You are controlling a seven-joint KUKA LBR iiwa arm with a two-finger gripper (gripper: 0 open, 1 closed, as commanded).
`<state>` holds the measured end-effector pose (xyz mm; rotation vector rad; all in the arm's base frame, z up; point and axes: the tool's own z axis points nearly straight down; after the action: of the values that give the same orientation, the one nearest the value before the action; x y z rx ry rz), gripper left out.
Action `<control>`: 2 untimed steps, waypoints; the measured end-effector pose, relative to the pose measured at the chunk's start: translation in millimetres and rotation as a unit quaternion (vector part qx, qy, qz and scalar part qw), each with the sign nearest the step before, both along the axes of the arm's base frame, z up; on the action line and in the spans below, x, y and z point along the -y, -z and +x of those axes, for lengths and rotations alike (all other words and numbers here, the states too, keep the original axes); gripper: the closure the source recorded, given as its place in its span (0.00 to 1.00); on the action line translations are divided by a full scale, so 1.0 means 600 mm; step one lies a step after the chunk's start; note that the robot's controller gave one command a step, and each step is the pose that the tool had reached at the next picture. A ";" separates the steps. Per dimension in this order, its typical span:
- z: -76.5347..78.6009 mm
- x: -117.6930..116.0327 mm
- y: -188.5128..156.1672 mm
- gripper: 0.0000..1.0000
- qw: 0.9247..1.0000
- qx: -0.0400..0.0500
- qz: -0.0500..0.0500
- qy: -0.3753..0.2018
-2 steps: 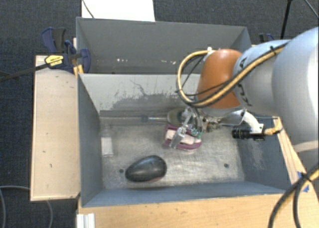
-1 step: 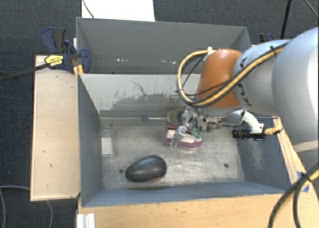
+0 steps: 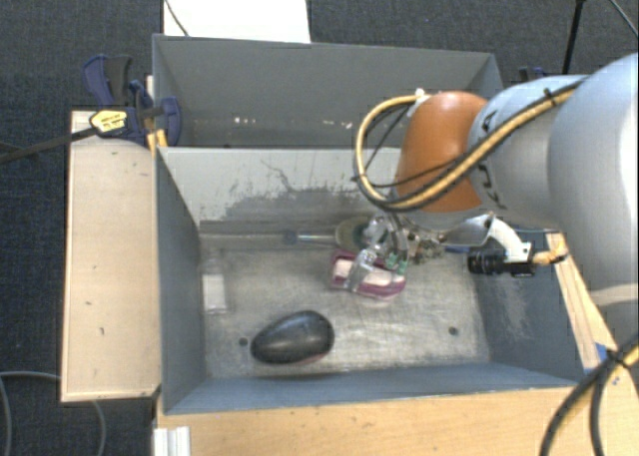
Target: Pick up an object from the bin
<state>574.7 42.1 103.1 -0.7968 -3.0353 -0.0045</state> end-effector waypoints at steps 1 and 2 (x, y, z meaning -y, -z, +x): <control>0.002 -0.001 -0.047 1.00 1.000 0.005 -0.001 -0.003; 0.004 0.000 -0.051 1.00 1.000 0.004 -0.002 -0.005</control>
Offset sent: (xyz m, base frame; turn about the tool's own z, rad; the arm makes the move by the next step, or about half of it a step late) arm 0.0000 0.0001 0.0262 0.0000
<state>577.0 42.3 133.6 -0.7833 -3.0485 -0.0022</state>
